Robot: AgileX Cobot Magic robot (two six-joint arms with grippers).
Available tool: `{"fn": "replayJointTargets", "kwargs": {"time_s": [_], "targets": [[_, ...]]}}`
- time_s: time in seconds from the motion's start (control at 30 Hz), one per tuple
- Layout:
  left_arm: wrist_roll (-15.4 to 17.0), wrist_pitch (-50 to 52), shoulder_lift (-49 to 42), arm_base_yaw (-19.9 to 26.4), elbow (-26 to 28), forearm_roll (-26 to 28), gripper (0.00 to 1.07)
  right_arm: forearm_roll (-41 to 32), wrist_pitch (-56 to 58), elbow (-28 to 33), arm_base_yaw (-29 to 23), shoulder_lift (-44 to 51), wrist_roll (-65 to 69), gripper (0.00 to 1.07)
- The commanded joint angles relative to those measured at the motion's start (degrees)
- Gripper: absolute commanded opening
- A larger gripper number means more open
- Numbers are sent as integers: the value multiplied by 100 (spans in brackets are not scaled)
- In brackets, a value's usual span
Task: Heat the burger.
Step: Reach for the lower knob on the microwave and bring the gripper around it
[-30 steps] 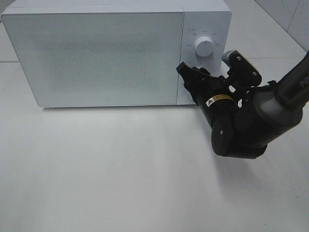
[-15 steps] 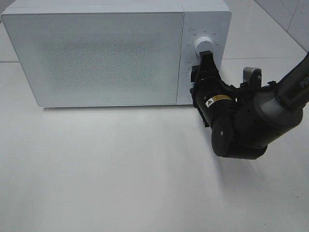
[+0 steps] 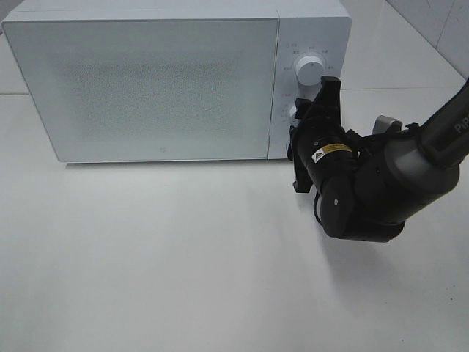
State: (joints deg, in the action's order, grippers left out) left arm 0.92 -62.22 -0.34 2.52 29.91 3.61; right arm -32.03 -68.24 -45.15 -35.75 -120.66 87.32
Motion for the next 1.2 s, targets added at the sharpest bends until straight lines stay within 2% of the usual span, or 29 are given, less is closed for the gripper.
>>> {"fn": "replayJointTargets", "kwargs": {"time_s": [0.03,0.67,1.0,1.03,1.1,1.13,1.17,1.2], "targets": [[34,80,-46,6,-29,6,98,768,-1243,-246,-40,57,155,0],[34,80,-46,6,-29,6,98,367,-1243,-246,-40,57,-229,8],[34,80,-46,6,-29,6,98,23,-1392,-246,-40,57,-567,28],[34,80,-46,6,-29,6,98,17,-1369,-246,-40,57,-573,34],[34,80,-46,6,-29,6,98,6,-1369,-246,-40,57,-573,37],[34,80,-46,6,-29,6,98,0,-1324,-246,-40,57,-573,44],[34,80,-46,6,-29,6,98,0,-1324,-246,-40,57,-573,44],[34,80,-46,6,-29,6,98,0,-1301,-246,-40,57,-584,51]]}}
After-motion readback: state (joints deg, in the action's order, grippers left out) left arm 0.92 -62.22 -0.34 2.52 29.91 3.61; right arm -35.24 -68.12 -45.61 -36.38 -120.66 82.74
